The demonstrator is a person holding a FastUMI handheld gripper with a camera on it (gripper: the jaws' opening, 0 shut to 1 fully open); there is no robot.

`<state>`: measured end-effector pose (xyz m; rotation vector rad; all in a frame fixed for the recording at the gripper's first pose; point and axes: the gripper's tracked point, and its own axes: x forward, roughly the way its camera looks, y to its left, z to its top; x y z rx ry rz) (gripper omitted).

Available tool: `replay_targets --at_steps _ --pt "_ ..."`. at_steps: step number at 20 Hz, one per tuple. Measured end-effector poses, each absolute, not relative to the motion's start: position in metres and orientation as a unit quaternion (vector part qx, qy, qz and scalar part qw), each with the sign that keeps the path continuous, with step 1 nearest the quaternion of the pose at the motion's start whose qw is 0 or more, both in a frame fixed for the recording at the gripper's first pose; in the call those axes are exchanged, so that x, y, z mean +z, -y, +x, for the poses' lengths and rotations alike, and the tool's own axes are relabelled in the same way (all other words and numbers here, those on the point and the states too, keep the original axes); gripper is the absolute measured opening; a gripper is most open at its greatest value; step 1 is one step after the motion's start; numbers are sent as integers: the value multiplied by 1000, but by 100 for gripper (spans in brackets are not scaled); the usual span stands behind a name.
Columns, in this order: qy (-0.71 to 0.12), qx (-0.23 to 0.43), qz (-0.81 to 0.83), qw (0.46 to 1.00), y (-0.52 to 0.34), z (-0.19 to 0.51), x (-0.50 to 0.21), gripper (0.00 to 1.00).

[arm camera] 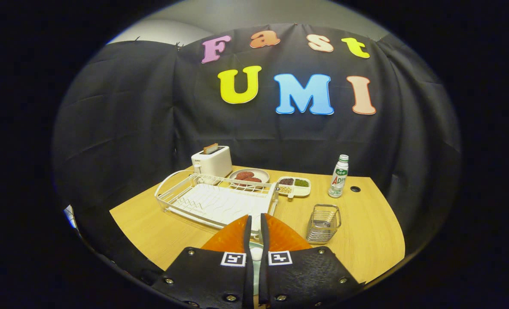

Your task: Take the plate from the dish rack, then take the spoon from the basket and place it into the plate.

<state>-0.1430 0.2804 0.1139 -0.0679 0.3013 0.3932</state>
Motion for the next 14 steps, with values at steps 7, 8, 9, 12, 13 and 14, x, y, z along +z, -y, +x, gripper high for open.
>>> replay_targets --at_steps 7,8,9,12,13,14 --pt "-191 232 -60 952 -315 -140 82 5" --pt "-197 237 -59 950 -321 -140 78 5" --pt "-201 241 -60 948 -326 -139 76 5" --pt "-209 252 -71 942 -334 -139 71 5" --pt "-212 255 -72 941 -337 -136 69 5" --pt "-215 256 -74 940 -338 -135 66 5"
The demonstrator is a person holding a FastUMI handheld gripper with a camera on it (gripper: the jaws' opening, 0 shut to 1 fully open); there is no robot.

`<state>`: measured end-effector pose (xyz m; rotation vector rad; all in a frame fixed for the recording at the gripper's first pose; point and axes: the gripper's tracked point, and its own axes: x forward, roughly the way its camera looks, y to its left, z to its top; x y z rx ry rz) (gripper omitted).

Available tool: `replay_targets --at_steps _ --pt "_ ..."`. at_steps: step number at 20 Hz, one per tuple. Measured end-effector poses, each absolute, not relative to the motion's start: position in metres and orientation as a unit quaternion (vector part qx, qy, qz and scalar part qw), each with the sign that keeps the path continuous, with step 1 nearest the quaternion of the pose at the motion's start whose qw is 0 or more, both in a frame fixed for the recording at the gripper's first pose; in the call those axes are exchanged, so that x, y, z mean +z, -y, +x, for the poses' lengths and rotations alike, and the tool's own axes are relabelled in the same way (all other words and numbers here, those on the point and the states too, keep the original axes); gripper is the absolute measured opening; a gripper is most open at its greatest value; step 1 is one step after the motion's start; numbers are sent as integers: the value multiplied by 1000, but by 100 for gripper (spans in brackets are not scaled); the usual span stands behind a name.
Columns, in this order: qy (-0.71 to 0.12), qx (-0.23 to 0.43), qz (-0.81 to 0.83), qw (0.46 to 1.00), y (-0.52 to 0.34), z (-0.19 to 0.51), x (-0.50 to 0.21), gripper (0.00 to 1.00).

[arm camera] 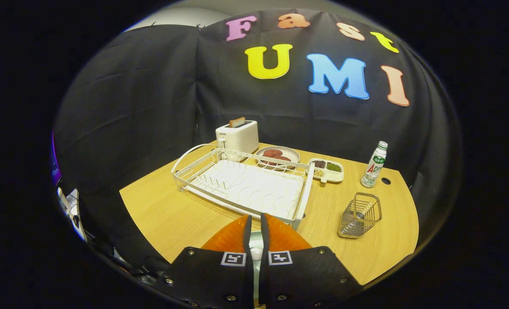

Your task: Take the plate from the dish rack, then take the spoon from the basket and place it into the plate.

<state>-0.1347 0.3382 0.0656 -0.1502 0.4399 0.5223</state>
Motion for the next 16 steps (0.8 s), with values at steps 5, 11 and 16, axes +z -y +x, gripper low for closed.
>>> replay_targets --at_steps 5,11,16 --pt "-224 257 -70 937 -347 -125 61 5" --pt "-235 262 -66 934 -354 -119 54 7" --pt "-249 266 -74 928 -357 -118 45 15"
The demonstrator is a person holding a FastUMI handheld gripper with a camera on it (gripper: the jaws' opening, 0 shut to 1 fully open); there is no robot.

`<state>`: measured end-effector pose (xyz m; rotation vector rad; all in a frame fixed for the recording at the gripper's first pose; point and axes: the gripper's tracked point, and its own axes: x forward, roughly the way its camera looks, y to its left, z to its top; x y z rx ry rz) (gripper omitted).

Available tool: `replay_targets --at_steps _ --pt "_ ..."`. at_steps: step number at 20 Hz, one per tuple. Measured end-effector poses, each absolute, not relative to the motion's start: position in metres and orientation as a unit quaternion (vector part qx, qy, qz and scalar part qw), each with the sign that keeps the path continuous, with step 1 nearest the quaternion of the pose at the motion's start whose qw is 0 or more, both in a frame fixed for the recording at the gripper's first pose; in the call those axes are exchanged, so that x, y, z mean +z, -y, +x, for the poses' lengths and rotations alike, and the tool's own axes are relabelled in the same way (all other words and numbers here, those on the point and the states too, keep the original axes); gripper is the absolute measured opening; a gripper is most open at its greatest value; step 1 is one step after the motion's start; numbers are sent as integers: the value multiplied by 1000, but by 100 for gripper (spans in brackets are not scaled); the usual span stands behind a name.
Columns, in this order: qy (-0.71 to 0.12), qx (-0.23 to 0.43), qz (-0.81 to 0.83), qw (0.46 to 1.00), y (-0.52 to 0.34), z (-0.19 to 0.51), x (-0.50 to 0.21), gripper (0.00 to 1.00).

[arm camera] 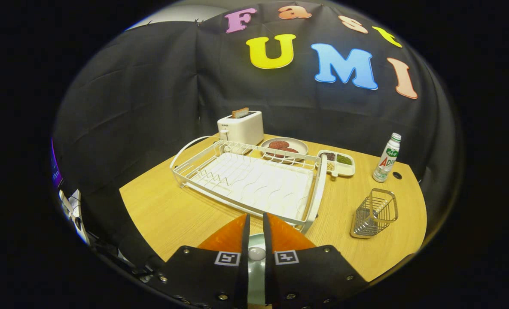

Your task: Take the plate from the dish rack, then take the spoon from the basket and place it into the plate.

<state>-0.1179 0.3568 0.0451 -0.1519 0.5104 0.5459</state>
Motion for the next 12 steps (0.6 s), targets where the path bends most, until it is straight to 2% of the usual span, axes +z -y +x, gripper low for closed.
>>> replay_targets --at_steps 1,2,3,4,12 --pt "-246 265 -80 929 -354 -117 48 16" --pt "-238 260 -81 932 -349 -115 54 22" --pt "-229 258 -80 935 -348 -114 62 30" --pt "-221 256 -79 938 -343 -112 70 41" --pt "-136 177 -43 974 -269 -96 157 42"
